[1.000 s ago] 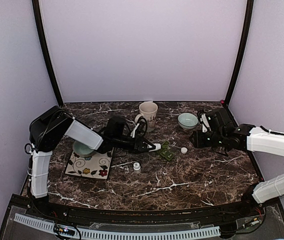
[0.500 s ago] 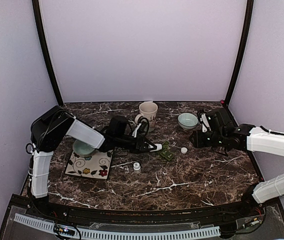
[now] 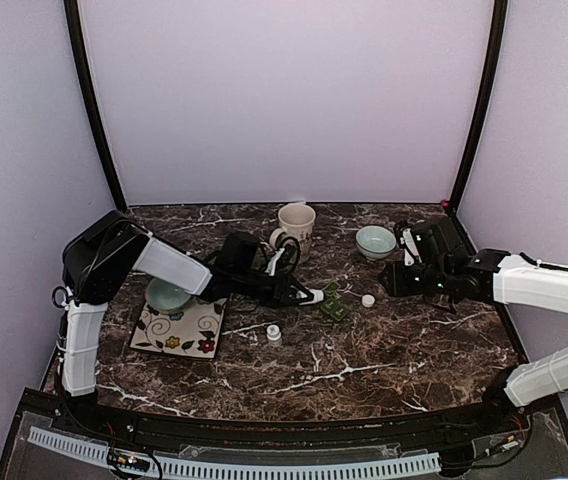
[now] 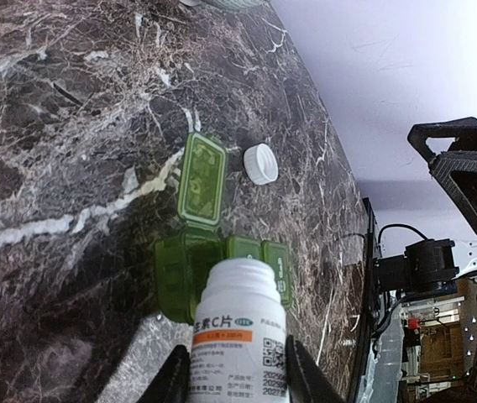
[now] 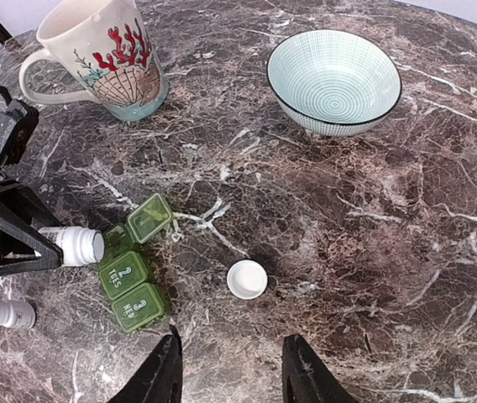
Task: Sort the pills into containers
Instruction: Pour the pill into the compartment of the pill container.
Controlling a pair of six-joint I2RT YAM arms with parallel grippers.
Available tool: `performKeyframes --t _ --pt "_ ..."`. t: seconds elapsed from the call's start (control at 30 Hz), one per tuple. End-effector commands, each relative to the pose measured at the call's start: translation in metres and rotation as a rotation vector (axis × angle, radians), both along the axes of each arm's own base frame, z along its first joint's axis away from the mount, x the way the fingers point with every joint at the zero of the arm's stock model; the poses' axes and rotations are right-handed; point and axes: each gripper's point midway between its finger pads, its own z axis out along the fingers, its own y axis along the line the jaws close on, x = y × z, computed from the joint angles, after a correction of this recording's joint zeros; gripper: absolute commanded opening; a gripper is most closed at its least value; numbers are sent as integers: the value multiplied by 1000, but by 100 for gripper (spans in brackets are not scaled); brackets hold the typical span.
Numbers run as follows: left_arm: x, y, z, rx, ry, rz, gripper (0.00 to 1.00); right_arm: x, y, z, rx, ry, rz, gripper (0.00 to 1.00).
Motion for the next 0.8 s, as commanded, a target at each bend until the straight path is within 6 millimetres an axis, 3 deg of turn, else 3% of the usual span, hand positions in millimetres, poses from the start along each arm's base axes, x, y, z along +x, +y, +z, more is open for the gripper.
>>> performKeyframes --t 0.0,0.77 --pt "4 -6 10 3 -40 -10 0 5 0 2 19 -18 -12 40" --pt "5 -6 14 51 -66 -6 0 5 3 0 23 -10 -6 40"
